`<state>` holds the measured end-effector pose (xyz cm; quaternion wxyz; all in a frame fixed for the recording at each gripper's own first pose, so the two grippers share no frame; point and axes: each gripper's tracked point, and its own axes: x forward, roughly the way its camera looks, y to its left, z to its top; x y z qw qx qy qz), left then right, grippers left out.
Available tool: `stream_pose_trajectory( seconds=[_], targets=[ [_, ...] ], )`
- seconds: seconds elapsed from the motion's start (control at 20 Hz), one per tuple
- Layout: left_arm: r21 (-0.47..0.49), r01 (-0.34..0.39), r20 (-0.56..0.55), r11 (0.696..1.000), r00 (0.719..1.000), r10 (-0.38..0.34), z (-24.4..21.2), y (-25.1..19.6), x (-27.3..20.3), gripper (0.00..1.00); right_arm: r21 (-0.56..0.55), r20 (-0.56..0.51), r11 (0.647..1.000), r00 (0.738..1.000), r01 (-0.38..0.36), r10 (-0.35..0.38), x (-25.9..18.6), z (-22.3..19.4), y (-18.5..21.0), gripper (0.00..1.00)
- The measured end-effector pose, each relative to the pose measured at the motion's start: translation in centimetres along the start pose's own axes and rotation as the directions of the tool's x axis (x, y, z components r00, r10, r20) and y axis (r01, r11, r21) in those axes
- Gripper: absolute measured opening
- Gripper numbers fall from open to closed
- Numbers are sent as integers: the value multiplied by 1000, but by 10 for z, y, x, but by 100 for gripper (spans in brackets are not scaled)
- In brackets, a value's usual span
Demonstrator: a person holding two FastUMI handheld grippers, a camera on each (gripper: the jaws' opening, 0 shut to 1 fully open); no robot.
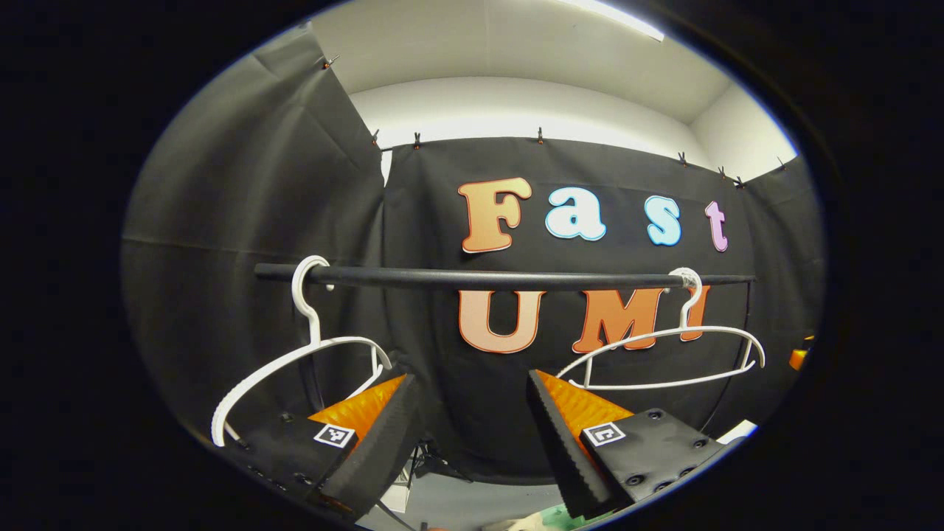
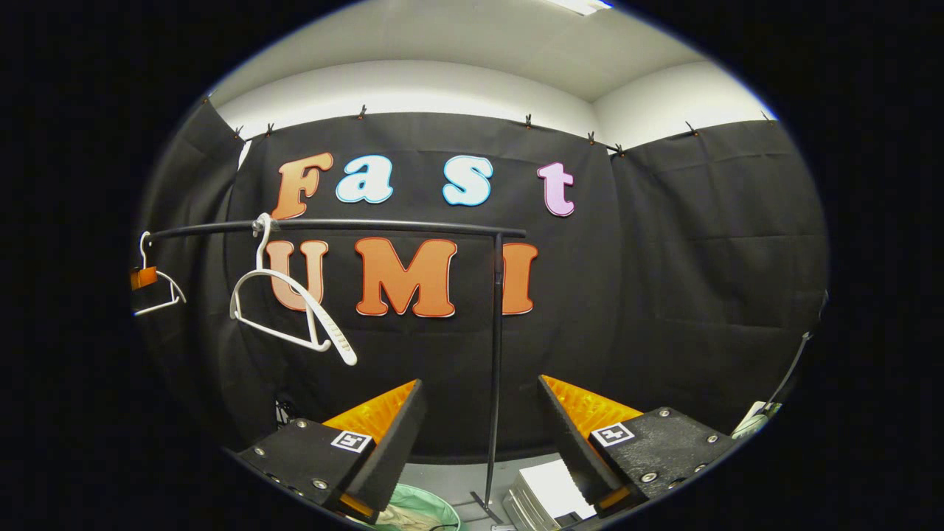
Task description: Grasp the clothes on the hanger with both hands and then place them into the laundry hamper below.
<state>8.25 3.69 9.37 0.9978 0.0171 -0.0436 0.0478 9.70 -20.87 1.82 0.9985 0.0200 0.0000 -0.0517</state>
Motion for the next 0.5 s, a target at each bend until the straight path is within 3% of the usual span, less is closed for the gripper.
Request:
stream_pose_trajectory(
  seconds=[0.4, 0.45, 0.5],
  targets=[
    [4, 13, 19, 1000, 1000, -13, 4, 5, 14, 96, 12, 4, 999, 999, 43, -43, -4, 1, 0, 92],
    [3, 14, 15, 1000, 1000, -14, 3, 6, 15, 96, 10, 3, 999, 999, 46, -46, -5, 0, 0, 100],
    [1, 15, 12, 1000, 1000, -15, 1, 6, 16, 96, 6, 0, 999, 999, 50, -50, -6, -1, 1, 100]
  ],
)
